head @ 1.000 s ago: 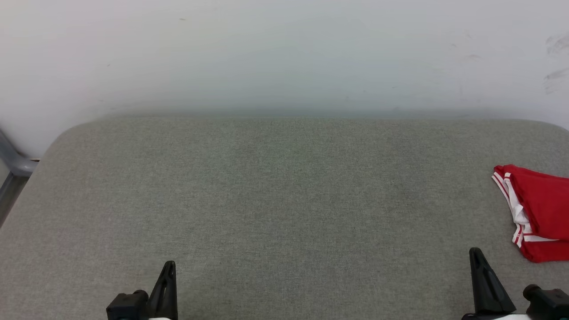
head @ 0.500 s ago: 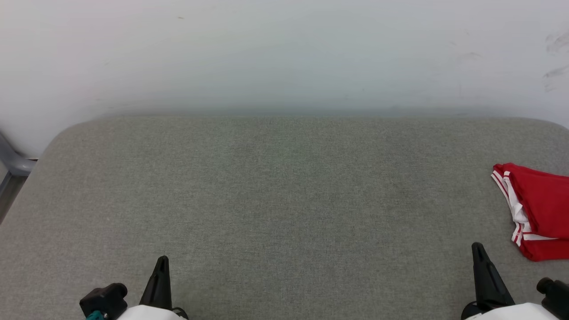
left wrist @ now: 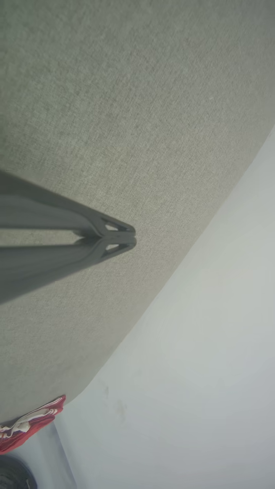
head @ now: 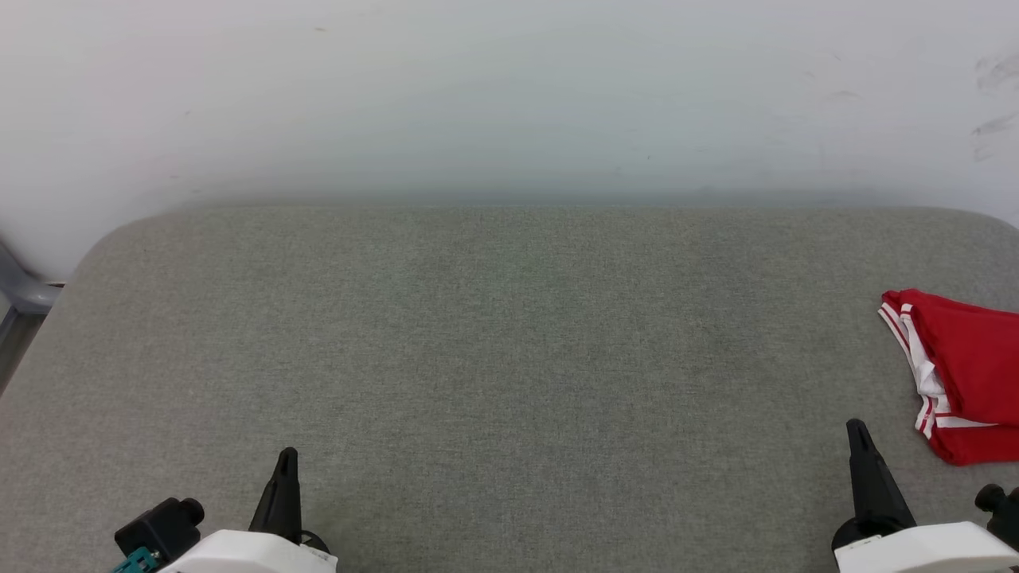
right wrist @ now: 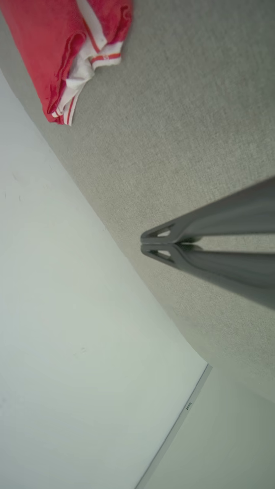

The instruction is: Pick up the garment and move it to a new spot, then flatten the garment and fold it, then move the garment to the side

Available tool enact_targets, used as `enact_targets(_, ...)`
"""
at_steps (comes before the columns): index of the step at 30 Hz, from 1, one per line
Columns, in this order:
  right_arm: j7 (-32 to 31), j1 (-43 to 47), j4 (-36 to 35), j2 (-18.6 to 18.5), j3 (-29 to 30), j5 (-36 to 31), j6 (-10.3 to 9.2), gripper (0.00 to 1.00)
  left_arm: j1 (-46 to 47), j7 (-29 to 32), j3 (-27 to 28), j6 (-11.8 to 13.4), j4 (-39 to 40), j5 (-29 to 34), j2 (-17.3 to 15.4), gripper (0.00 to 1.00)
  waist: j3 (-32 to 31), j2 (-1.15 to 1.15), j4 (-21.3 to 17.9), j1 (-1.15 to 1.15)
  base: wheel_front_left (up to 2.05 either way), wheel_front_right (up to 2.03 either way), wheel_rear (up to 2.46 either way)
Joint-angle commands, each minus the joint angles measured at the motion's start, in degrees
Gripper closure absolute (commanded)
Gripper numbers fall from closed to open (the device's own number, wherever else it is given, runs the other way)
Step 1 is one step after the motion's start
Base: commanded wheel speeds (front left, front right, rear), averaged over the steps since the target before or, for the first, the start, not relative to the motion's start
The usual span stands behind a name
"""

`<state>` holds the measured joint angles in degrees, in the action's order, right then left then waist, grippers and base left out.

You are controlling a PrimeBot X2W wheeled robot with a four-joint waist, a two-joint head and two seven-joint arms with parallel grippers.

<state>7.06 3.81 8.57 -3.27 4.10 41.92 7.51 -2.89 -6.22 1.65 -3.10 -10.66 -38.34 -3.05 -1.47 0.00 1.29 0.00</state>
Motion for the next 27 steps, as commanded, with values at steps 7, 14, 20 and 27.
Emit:
enact_targets(7, -1.49, -2.61, 0.13, -0.55, 0.16, 7.01, -0.01, 1.0, 2.53, 1.6, 0.76, -0.76, 0.13, -7.13, -0.12, 1.0, 0.13, 0.0, -0.1, 0.0, 0.0, 0.0, 0.0)
enact_targets(14, -2.76, -3.54, 0.76, -0.58, 0.27, 12.22, -0.01, 1.0, 3.32, 2.92, 1.28, -1.19, -0.28, -12.59, -0.09, 1.0, 0.26, 0.0, -0.2, 0.0, 0.0, 0.0, 0.0)
enact_targets(20, -3.81, -4.26, 1.24, -0.59, 0.37, 16.35, -0.01, 1.0, 4.09, 3.98, 1.68, -1.56, -0.59, -16.95, -0.06, 1.0, 0.37, 0.0, -0.29, 0.0, 0.0, 0.0, 0.0)
enact_targets(27, -5.01, -5.04, 1.74, -0.59, 0.5, 20.85, -0.01, 1.0, 4.78, 5.13, 2.07, -2.0, -0.93, -21.72, -0.03, 1.0, 0.49, 0.0, -0.39, 0.0, 0.0, 0.0, 0.0)
